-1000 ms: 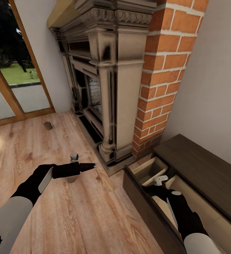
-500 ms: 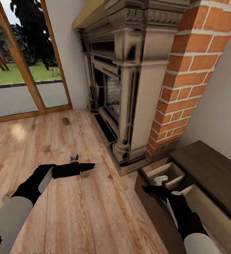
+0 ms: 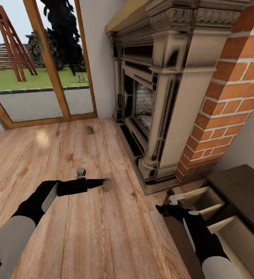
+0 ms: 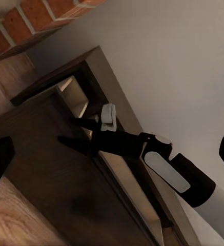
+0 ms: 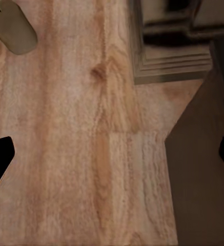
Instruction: Place each of the two pumpkins and all three candles from the living room inside a cabinet in the living room (use any cabinet), then make sure every cabinet is closed, and position the cauldron so it is next to a table in the living room.
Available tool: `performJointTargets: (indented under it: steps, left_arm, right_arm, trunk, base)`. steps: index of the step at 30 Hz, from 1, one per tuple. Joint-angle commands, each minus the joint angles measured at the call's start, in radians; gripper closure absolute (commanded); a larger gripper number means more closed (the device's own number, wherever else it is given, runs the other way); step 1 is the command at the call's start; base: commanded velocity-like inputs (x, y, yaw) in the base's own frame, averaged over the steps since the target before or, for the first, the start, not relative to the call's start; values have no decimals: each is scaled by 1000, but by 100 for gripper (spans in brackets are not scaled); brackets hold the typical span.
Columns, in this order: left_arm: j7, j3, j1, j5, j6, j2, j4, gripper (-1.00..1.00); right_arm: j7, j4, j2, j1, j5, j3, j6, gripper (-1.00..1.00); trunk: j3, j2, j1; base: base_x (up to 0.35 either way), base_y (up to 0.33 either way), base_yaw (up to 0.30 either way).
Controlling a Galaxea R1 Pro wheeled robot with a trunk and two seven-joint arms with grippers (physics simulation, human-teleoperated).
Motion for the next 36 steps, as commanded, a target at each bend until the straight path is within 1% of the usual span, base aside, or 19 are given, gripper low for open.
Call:
performJointTargets:
  steps: [1,14,16,22,24,30,36]
  left_arm:
    - [0,0,0,0,0,0,0,-100]
    - [0,2,0,0,0,2,0,-100]
    - [0,12,0,0,0,2,0,-100]
    - [0,27,0,0,0,1,20,-100]
    - [0,28,0,0,0,2,23,-100]
    - [0,29,0,0,0,1,24,-100]
    - [0,29,0,0,0,1,26,-100]
  right_arm:
    - [0,0,0,0,0,0,0,-100]
    - [0,-4,0,0,0,0,1,-100]
    - [0,-4,0,0,0,0,1,-100]
    - [-1,-3,0,0,0,1,1,-100]
    - [-1,-2,0,0,0,7,2,-100]
    - [-2,0,0,0,-1,44,2,-100]
    - [-3,1,0,0,0,51,2,-100]
  trunk:
    - [0,0,0]
    - [0,0,0]
    - [0,0,0]
    - [-1,0,0]
    - [-3,0,0]
    - [-8,0,0]
    - [-14,0,0]
  base:
    - [0,0,289]
    - [0,0,289]
    - [0,0,289]
    - [0,0,286]
    - [0,0,272]
    - [0,0,261]
    - [0,0,247]
